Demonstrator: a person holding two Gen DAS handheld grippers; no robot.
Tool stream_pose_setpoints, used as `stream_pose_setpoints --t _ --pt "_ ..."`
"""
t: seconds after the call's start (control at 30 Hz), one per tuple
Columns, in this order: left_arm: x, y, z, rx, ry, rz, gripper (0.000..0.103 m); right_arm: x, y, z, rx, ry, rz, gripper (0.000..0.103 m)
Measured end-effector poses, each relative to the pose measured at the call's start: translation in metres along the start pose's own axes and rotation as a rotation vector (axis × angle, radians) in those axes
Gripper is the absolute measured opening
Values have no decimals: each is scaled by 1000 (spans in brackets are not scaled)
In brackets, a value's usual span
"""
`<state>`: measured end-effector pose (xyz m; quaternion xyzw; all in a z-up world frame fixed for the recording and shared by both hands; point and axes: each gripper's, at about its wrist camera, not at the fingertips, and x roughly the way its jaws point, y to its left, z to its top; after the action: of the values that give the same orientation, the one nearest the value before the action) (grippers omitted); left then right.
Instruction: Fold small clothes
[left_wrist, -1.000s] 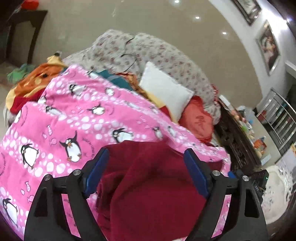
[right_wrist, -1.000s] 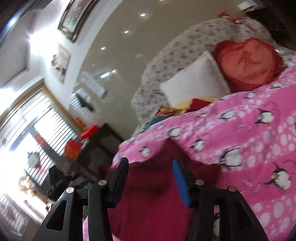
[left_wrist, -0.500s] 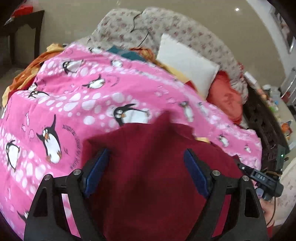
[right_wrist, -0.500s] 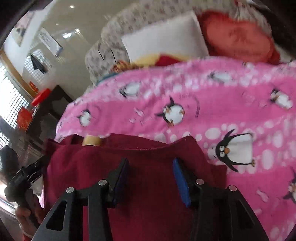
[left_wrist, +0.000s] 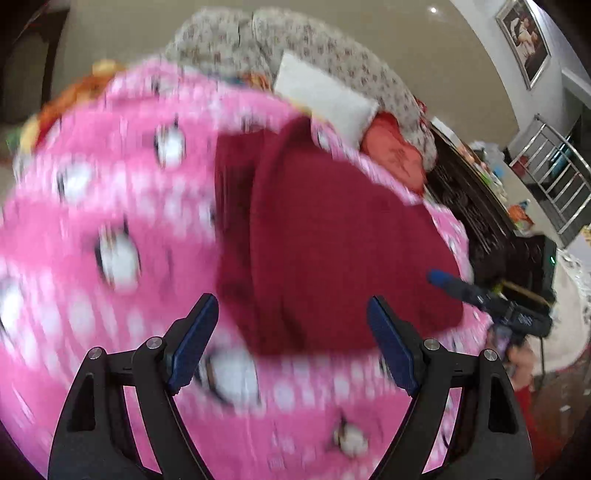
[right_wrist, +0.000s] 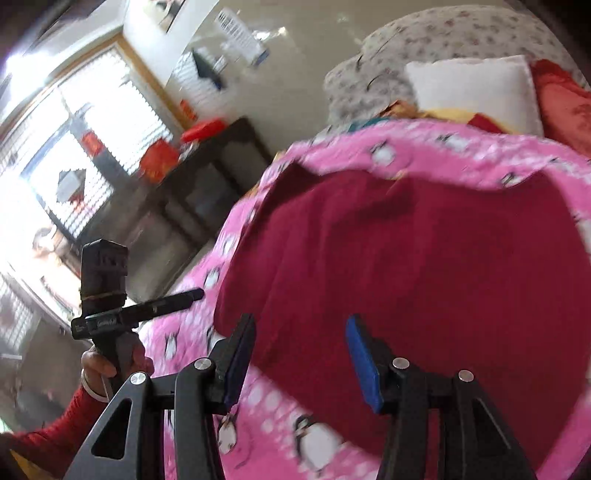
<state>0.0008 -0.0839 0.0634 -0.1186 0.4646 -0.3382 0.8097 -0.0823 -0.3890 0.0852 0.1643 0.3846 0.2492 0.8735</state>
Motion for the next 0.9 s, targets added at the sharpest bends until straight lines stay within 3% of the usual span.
stream_pose_setpoints --t 0.1,0.17,0.27,0.33,0.37,0.4,0.43,0.53,0.67,0.9 --pt "12 -2 -17 44 49 37 83 16 6 -12 13 35 2 49" --pt "22 -7 -19 106 51 110 83 20 4 -14 50 42 24 49" --pt "31 -15 -15 172 49 149 78 20 4 -17 79 33 48 49" --pt "35 -18 -12 214 59 167 57 20 6 -18 72 31 40 49" --pt "38 -17 -11 220 80 152 40 19 8 -18 69 32 35 49" --pt "39 -12 -12 215 99 123 29 15 11 -22 68 32 31 49" --pt "40 -12 -11 212 105 112 29 14 12 -23 69 34 27 49" --pt "32 -16 -6 253 93 137 11 12 11 -19 77 28 16 49" --pt "12 -14 0 294 76 127 7 9 12 -13 81 4 40 49" --pt "13 7 -13 247 110 129 7 19 8 -8 76 -1 28 49"
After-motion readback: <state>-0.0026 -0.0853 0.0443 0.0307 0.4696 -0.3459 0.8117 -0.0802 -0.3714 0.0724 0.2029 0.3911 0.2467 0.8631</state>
